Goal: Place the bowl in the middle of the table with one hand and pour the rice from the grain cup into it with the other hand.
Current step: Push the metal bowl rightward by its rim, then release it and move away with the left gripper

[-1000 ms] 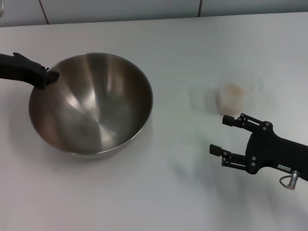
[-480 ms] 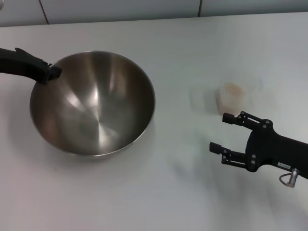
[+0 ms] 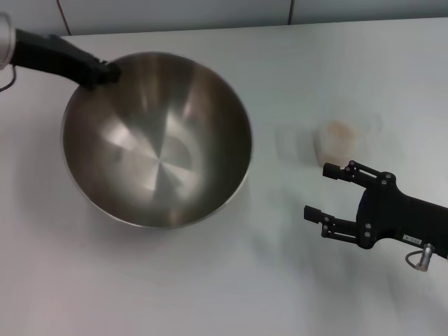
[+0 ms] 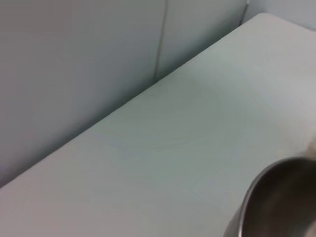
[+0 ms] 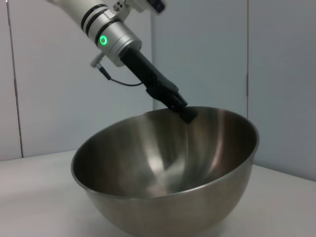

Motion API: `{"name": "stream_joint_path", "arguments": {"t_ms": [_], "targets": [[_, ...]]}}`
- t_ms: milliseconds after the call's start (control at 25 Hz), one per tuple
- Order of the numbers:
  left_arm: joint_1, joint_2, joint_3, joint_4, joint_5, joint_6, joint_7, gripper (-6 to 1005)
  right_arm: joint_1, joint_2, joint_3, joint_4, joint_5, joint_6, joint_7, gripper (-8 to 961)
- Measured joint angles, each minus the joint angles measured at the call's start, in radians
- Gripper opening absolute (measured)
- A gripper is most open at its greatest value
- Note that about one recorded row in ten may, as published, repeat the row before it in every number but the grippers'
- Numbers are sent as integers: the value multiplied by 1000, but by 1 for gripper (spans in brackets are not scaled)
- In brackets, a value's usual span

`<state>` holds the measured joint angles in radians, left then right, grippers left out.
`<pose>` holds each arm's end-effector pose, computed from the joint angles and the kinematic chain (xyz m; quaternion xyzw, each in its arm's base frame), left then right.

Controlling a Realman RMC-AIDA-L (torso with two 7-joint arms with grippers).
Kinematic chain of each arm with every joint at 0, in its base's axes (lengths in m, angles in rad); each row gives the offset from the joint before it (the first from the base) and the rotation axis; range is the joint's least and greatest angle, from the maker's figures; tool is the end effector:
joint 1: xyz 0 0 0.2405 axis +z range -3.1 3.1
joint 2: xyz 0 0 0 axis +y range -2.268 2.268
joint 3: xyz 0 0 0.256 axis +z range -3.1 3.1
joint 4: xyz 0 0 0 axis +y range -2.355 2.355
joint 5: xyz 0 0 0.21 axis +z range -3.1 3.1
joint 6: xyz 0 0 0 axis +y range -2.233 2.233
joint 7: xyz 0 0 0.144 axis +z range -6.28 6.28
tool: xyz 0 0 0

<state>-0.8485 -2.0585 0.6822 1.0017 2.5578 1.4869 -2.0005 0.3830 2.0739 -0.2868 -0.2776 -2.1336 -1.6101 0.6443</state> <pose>-0.1883 0.4234 0.0572 -0.9400 -0.2710 -0.0086 0.2071 0.3200 0.2493 -0.0330 -0.9146 0.1193 0.3001 0.2432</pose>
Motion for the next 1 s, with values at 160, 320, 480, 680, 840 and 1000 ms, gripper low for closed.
{"name": "stream_joint_path", "arguments": {"t_ms": [160, 320, 480, 680, 840, 1000], "targets": [[-39, -7, 11, -21, -21, -2, -8, 42, -3, 0, 0, 0, 0, -2, 0, 824], [-73, -10, 47, -55, -66, -27, -12, 43, -6, 0, 0, 0, 0, -3, 0, 824], [-103, -12, 103, -122, -111, -106, -15, 43, -7, 0, 0, 0, 0, -6, 0, 824], [-124, -12, 166, -172, -139, -167, -15, 43, -8, 0, 0, -1, 0, -8, 0, 825], [-129, -12, 174, -177, -140, -169, -15, 43, -8, 0, 0, -2, 0, -7, 0, 825], [-129, -11, 174, -177, -141, -170, -15, 43, -7, 0, 0, -2, 0, -6, 0, 825]]}}
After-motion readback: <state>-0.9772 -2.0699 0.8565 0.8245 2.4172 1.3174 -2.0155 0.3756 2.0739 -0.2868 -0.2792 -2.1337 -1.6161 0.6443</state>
